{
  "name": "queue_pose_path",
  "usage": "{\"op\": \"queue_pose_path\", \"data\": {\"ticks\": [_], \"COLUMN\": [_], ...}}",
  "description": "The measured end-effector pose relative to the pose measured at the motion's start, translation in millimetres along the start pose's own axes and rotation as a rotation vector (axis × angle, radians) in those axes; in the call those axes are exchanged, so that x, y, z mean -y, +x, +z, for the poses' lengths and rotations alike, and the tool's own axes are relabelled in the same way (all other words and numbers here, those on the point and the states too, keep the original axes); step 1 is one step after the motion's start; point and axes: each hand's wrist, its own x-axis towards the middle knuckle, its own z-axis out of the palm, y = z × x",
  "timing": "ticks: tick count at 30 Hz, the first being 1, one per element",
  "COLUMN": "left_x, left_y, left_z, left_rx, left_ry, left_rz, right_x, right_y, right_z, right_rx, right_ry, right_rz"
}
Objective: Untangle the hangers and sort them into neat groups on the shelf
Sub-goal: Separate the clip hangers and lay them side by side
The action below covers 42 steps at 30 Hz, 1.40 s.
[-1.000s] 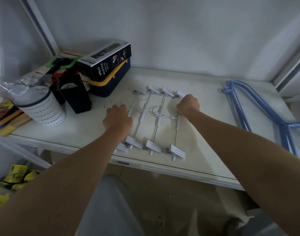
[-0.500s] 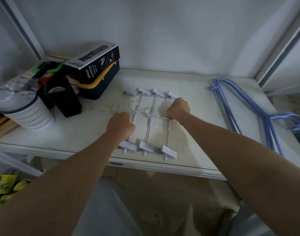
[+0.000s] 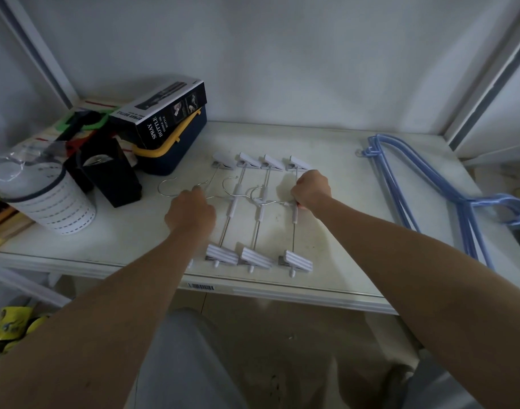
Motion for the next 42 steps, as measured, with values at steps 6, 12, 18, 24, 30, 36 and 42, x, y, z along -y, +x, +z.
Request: {"op": "queue_pose_path", "data": {"ticks": [6, 12, 18, 24, 30, 36, 42], "left_x": [20, 15, 15, 6, -15, -22, -23], "left_y": [10, 15, 21, 14, -2, -7, -6], "left_z": [6, 8, 13, 5, 0, -1, -2], "left_rx": [0.051, 0.054, 0.06, 0.016, 0.111, 0.169, 0.166], "left_ry": [0.006, -0.026, -0.045, -0.038, -0.146, -0.169, -0.155], "left_rz": [-0.061, -0.043, -0.049, -0.013, 0.076, 0.068, 0.067], "right_x": [4, 6, 6, 9, 8, 4, 10], "right_y": [0, 4, 4, -1, -8, -7, -13], "right_z": [0, 4, 5, 1, -3, 0, -6], "right_rx": [-0.018, -0.008, 0.007, 0.006, 0.059, 0.044, 0.051], "right_ry": [0.017, 0.073, 0.086, -0.015, -0.058, -0.043, -0.082], "right_rz": [0.003, 0.027, 0.035, 0.011, 0.019, 0.027, 0.019]}}
